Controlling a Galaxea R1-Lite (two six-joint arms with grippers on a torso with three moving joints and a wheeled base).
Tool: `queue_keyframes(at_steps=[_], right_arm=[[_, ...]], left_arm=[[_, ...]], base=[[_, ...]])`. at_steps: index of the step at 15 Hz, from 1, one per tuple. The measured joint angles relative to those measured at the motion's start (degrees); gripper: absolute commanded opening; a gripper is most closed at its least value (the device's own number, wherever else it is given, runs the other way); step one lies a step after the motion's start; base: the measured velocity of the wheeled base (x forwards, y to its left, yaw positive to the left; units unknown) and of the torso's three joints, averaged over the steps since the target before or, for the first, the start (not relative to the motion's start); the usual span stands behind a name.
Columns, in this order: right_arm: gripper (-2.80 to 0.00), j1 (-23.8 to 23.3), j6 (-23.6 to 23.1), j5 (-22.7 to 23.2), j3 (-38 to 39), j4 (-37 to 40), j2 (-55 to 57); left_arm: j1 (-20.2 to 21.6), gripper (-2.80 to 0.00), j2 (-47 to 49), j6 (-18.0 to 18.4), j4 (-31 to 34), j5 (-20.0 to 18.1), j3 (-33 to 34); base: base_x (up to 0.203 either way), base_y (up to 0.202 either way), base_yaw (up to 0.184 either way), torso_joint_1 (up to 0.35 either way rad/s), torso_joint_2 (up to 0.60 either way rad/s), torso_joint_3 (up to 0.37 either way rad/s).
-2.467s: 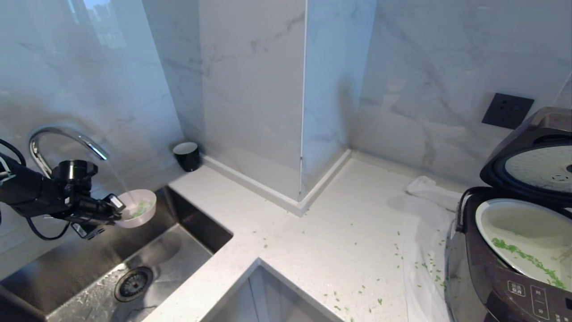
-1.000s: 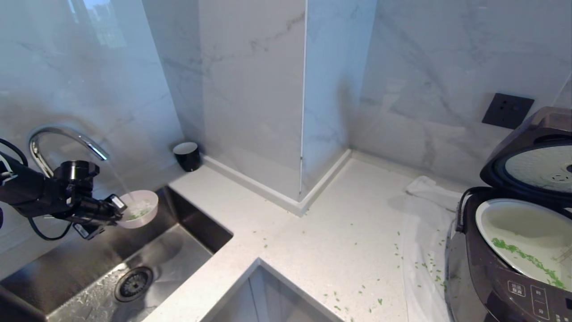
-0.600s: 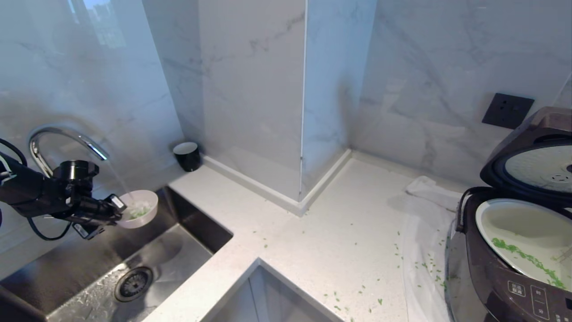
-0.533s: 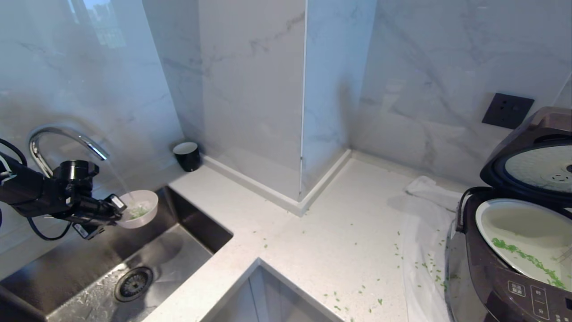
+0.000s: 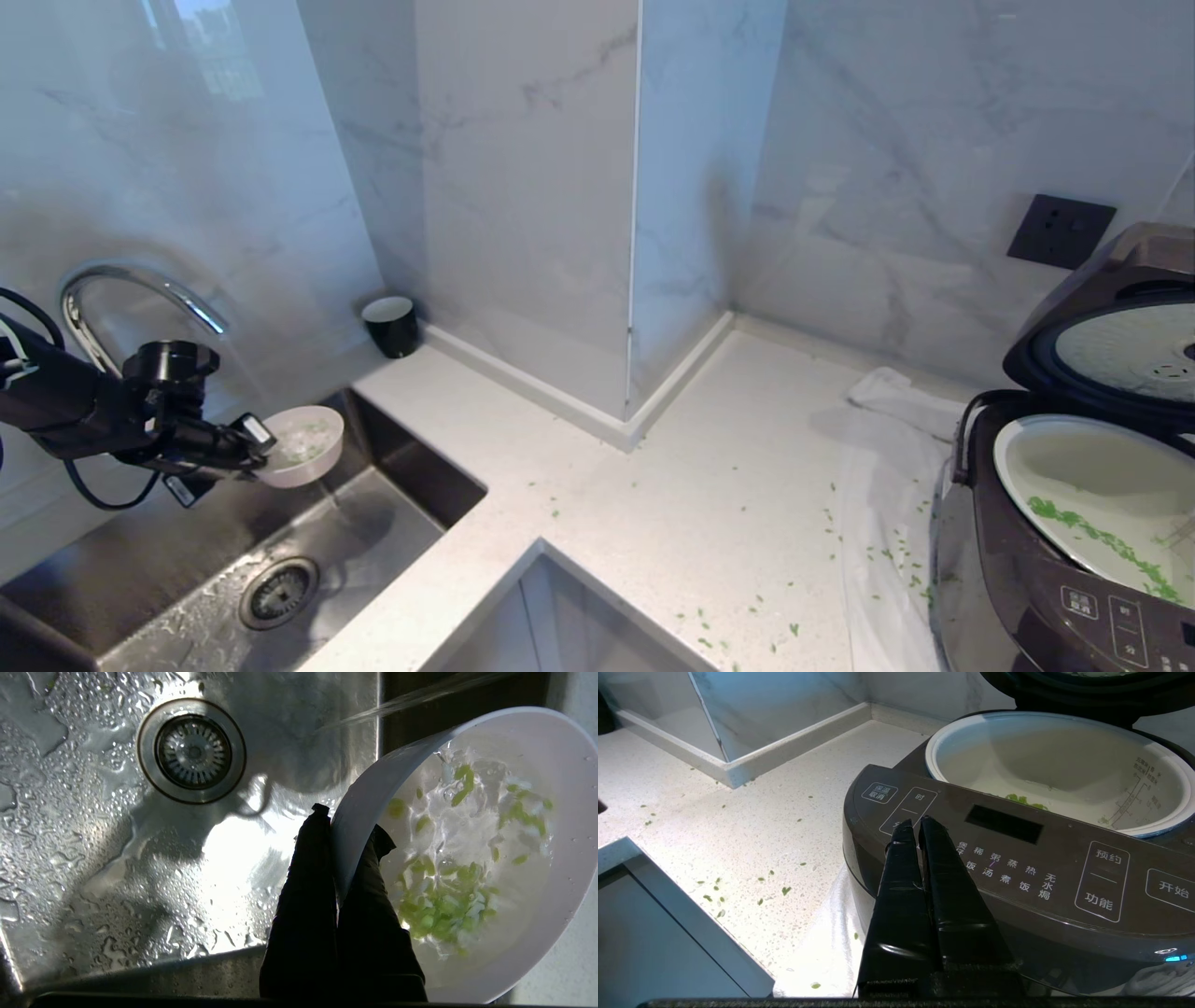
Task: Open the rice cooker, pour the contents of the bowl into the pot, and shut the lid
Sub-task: Fill a bowl with water from the tap
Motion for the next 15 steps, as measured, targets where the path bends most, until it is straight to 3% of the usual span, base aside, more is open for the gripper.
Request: queue_keyframes(at_steps=[7, 15], right_arm=[[-2.80, 0.0, 0.0, 0.0, 0.0, 0.0, 0.0], [-2.80, 0.0, 0.0, 0.0, 0.0, 0.0, 0.0]], left_arm=[[-6.1, -2.80, -3.6, -2.3, 5.2, -0.2, 1.5], [-16.4, -2.80, -5.8, -6.0, 5.4, -0.2, 2.9]], base=[[0.000, 0.000, 0.000, 0.000, 0.00, 0.000], [0.000, 0.000, 0.000, 0.000, 0.00, 0.000]])
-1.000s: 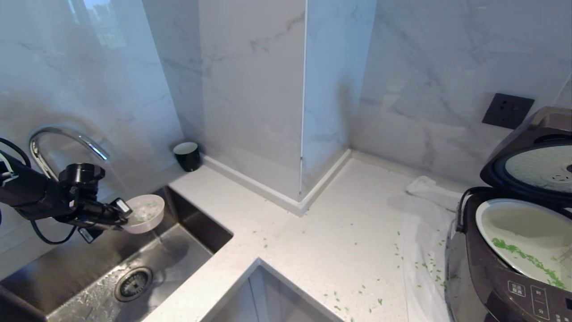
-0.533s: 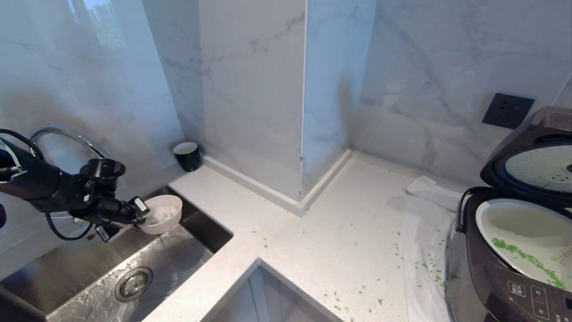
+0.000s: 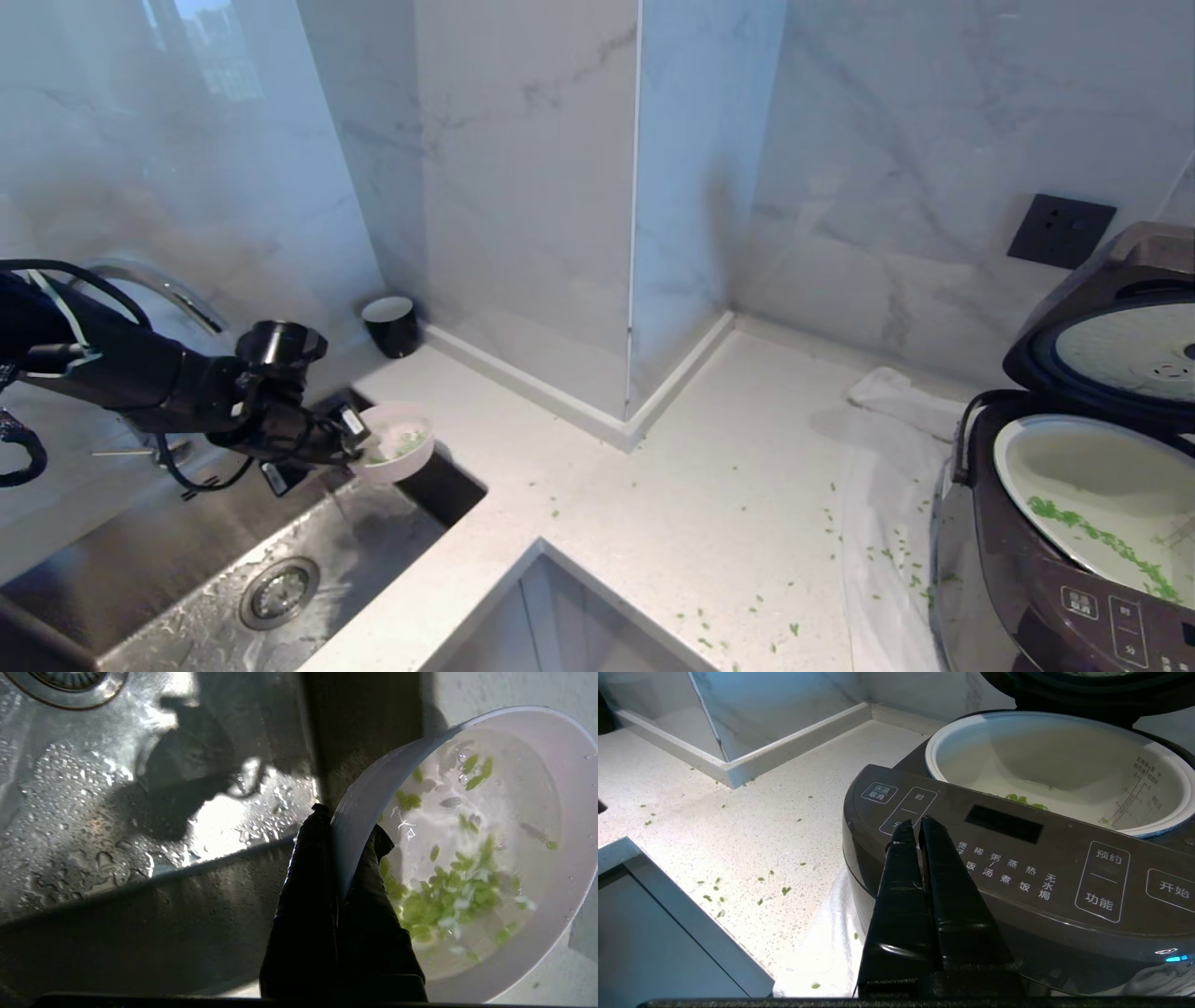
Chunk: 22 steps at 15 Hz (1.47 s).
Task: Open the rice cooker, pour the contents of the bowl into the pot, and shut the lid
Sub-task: Fill a bowl with water from the tap, then place the bowl on the table
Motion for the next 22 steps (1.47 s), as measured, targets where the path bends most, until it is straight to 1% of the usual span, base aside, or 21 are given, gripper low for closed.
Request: queue_keyframes(at_steps=[3, 9, 12, 15, 20, 22], right_arm=[[-2.80, 0.0, 0.0, 0.0, 0.0, 0.0, 0.0], [-2.80, 0.0, 0.0, 0.0, 0.0, 0.0, 0.0], [-2.80, 0.0, 0.0, 0.0, 0.0, 0.0, 0.0], [-2.80, 0.0, 0.0, 0.0, 0.0, 0.0, 0.0], [-2.80, 0.0, 0.0, 0.0, 0.0, 0.0, 0.0], [-2.80, 0.0, 0.0, 0.0, 0.0, 0.0, 0.0]], left_arm=[[-5.2, -2.80, -0.5, -1.9, 0.1, 0.1, 0.0], [-14.5, -2.80, -0.9, -4.2, 0.1, 0.8, -0.9], [-19.8, -2.80, -0.3, -4.7, 0.1, 2.2, -1.7], [-23.8, -2.80, 0.8, -5.5, 0.8, 3.4, -3.5], [-29.6, -2.80, 4.4, -6.8, 4.4, 4.0, -9.4], [-32.2, -2.80, 6.1, -7.3, 5.5, 5.0, -11.4]], base=[[0.000, 0.000, 0.000, 0.000, 0.00, 0.000], [0.000, 0.000, 0.000, 0.000, 0.00, 0.000], [0.000, 0.000, 0.000, 0.000, 0.00, 0.000], [0.000, 0.000, 0.000, 0.000, 0.00, 0.000], [0.000, 0.000, 0.000, 0.000, 0.00, 0.000], [0.000, 0.000, 0.000, 0.000, 0.00, 0.000]])
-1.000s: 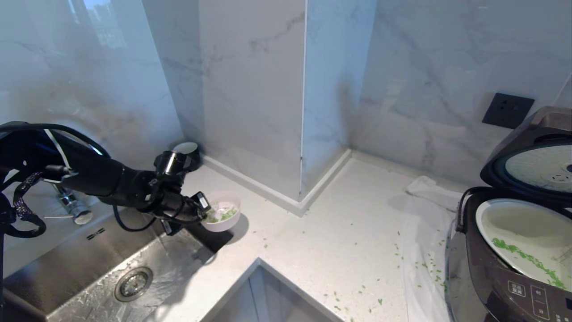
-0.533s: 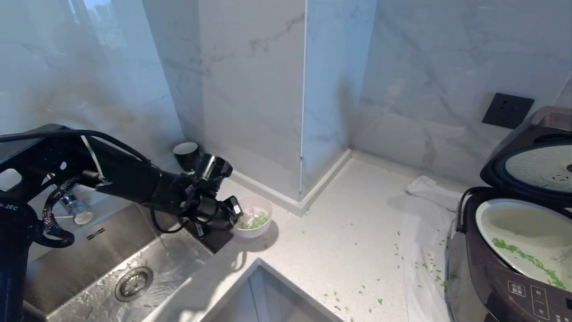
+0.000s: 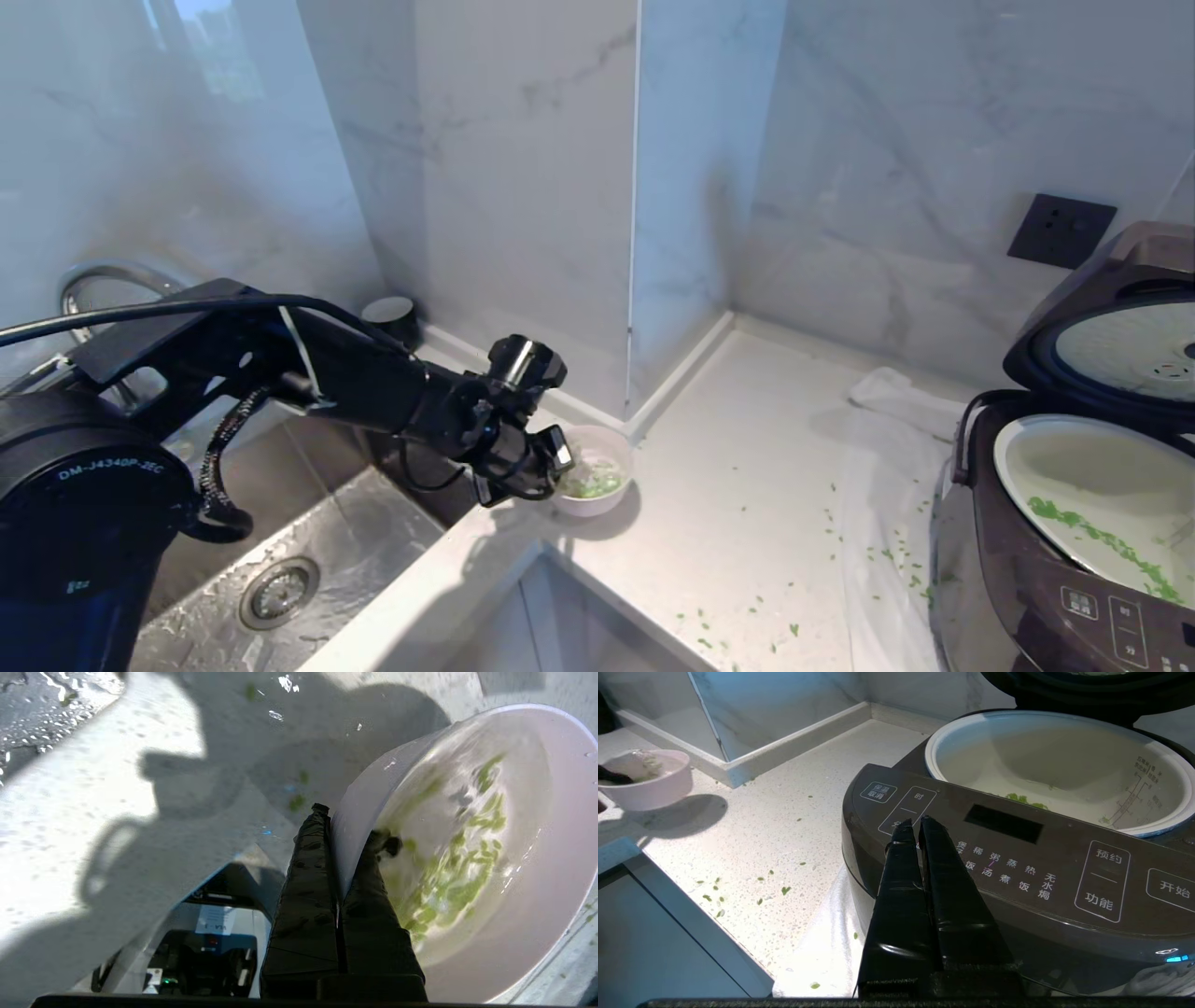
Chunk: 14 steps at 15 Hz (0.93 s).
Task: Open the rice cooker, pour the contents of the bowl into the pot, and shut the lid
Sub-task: Place the bowl on the table
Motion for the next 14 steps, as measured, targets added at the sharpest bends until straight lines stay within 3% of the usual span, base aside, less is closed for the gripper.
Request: queue_keyframes(at_steps=[8, 14], right_arm=[[-2.80, 0.0, 0.0, 0.0, 0.0, 0.0, 0.0], [-2.80, 0.0, 0.0, 0.0, 0.0, 0.0, 0.0]], left_arm=[[-7.7, -2.80, 6.6, 0.0, 0.1, 4.2, -4.7], [-9.8, -2.80, 9.6, 0.0, 0.2, 5.3, -7.6]], base=[[0.000, 0.000, 0.000, 0.000, 0.00, 0.000], [0.000, 0.000, 0.000, 0.000, 0.00, 0.000]])
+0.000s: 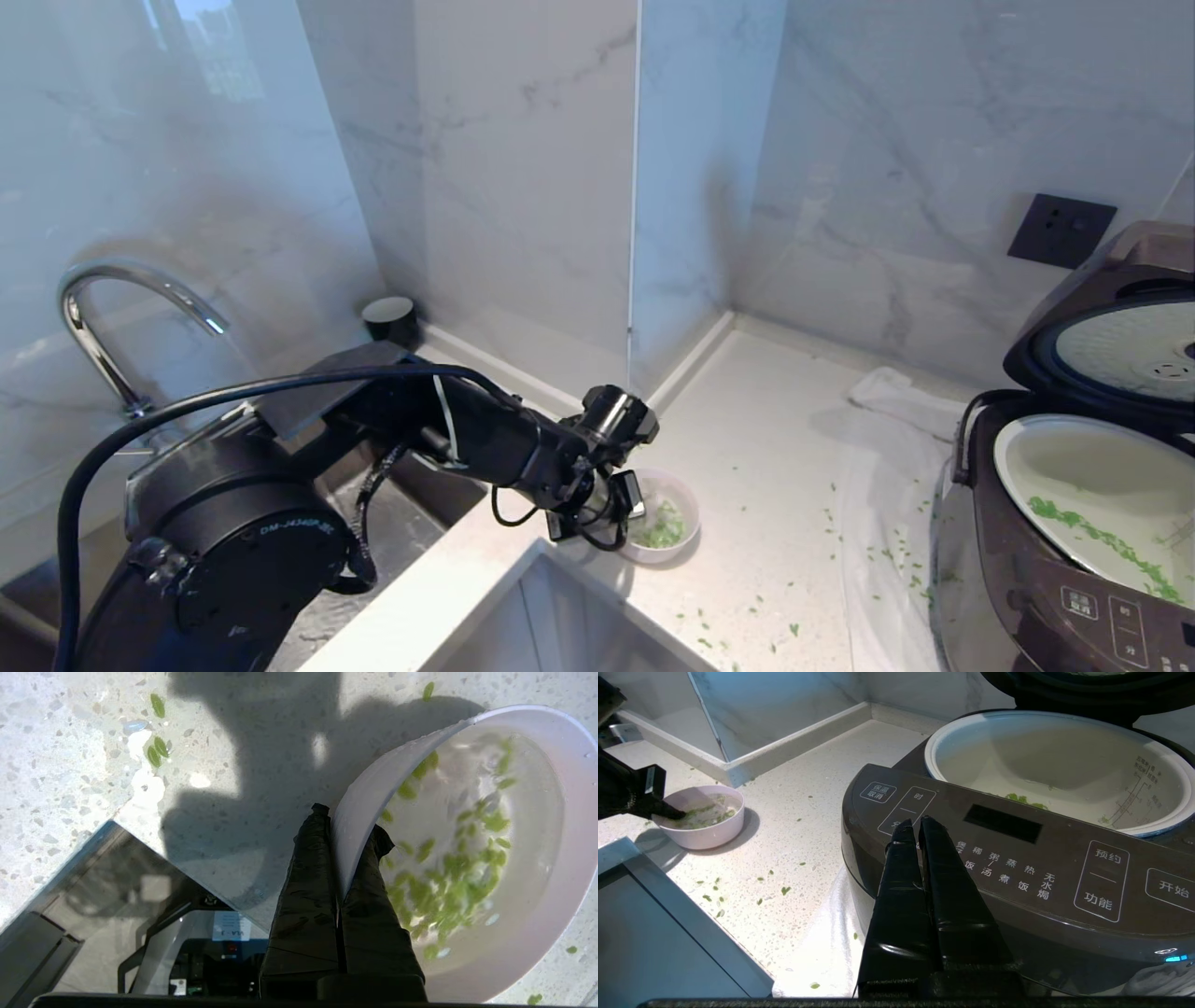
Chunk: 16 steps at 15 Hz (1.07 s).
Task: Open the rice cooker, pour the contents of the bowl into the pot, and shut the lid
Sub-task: Place the bowl on the table
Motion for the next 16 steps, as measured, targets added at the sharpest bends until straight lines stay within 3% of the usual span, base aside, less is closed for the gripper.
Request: queue_keyframes(at_steps=[2, 3, 16], right_arm=[[-2.80, 0.0, 0.0, 0.0, 0.0, 0.0, 0.0], [-2.80, 0.0, 0.0, 0.0, 0.0, 0.0, 0.0], [-2.80, 0.0, 0.0, 0.0, 0.0, 0.0, 0.0]], left_arm=[[-0.5, -2.80, 0.8, 0.0, 0.0, 0.8, -1.0], [-0.6, 0.00, 1.1, -0.1, 0.0, 0.9, -1.3], [0.1, 0.00, -3.9, -0.3, 4.3, 1.3, -1.4]], base=[[0.000, 0.000, 0.000, 0.000, 0.00, 0.000], [0.000, 0.000, 0.000, 0.000, 0.00, 0.000], [0.000, 0.000, 0.000, 0.000, 0.00, 0.000]])
